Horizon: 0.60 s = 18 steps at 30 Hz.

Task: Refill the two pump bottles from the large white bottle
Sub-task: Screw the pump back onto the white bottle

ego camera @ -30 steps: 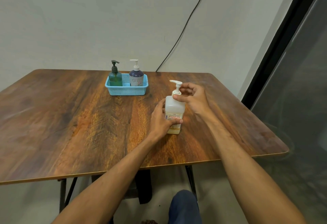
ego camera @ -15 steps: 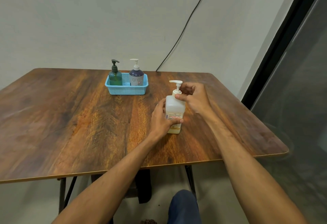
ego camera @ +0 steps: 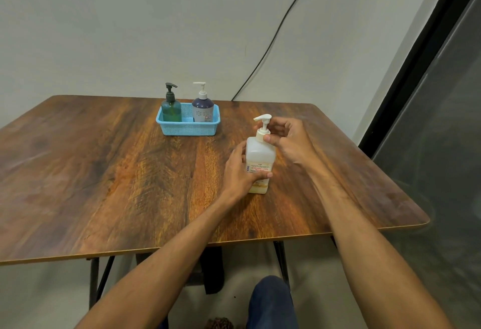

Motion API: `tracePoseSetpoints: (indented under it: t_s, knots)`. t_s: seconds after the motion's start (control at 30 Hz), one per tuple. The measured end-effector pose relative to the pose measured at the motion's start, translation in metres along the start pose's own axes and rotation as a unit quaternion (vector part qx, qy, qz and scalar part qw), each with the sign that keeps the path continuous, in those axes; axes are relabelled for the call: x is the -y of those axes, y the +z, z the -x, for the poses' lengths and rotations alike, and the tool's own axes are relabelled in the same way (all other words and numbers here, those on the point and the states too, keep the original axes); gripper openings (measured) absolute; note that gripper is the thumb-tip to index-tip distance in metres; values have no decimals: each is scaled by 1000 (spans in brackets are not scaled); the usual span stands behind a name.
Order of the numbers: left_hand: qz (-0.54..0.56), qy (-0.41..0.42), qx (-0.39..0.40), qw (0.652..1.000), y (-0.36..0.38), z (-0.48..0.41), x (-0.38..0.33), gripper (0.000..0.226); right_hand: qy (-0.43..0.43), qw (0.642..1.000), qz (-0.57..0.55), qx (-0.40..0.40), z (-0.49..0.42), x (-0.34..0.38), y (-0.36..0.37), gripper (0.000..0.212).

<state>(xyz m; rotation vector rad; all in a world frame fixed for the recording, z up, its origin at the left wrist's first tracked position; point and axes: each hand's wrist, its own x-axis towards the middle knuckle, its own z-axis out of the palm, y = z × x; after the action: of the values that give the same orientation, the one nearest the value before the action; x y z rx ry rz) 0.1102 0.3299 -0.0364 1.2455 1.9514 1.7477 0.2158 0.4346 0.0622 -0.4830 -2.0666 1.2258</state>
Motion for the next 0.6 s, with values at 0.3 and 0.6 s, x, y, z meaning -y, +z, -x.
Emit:
tracePoseSetpoints:
  t_s: [0.3,0.6]
  knots:
    - [-6,8,-2,1000,0,0,0,97,23,999,-8,-34,0,-5,2,46]
    - [-4,2,-11,1000,1,1,-3,97,17,996,37,-82,1,0,17,38]
